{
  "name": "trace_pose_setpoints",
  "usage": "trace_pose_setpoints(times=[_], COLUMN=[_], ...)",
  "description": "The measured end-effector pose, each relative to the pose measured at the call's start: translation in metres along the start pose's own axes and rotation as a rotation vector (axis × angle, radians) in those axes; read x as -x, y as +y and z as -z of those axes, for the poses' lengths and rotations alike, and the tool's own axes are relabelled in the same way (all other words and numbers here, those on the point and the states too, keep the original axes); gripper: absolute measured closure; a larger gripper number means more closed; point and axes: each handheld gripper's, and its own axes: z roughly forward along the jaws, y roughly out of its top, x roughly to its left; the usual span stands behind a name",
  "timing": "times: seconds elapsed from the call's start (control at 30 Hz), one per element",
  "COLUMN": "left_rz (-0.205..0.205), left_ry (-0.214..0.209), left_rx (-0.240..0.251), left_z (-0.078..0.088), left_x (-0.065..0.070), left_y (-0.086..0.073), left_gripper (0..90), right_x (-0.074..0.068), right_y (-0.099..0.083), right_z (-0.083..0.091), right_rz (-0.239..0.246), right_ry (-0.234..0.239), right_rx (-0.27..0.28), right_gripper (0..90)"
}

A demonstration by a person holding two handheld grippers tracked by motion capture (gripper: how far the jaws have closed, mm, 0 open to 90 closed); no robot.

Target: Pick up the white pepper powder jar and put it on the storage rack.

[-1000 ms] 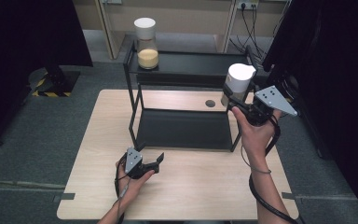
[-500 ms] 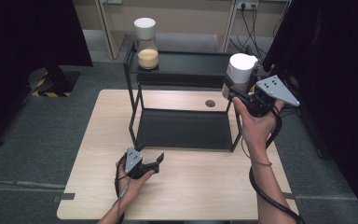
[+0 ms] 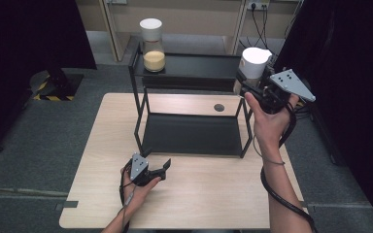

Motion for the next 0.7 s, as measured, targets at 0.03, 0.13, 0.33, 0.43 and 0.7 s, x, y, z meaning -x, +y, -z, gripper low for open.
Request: trace_pose_setpoints(times=[0.03, 0.13, 0.33, 0.43, 0.7], left_rz=[0.0, 0.001, 0.0, 0.002, 0.0], left_ry=[0.0, 0.0, 0.0, 0.0, -0.001], left_rx=[0.0, -0.001, -0.001, 0.0, 0.0], left_z=[0.0, 0.0, 0.0, 0.0, 0.0], left_x=[0.0, 0.0, 0.0, 0.0, 0.0], left_y=[0.0, 0.0, 0.0, 0.0, 0.0], left_gripper=[12.4, 12.4, 12.4, 12.5, 12.4], right_x=[0.0, 0.001, 0.003, 0.003, 0.005], right_y=[0.001, 0.004, 0.01, 0.012, 0.017], right_z=[-0.001, -0.003, -0.008, -0.01, -0.018], right_rz=[0.001, 0.002, 0.003, 0.002, 0.0], right_ry=[-0.002, -0.008, -0.018, -0.022, -0.032], right_rx=[0.0, 0.0, -0.004, -0.005, -0.01], right_gripper=[30.6, 30.6, 30.6, 30.7, 30.6])
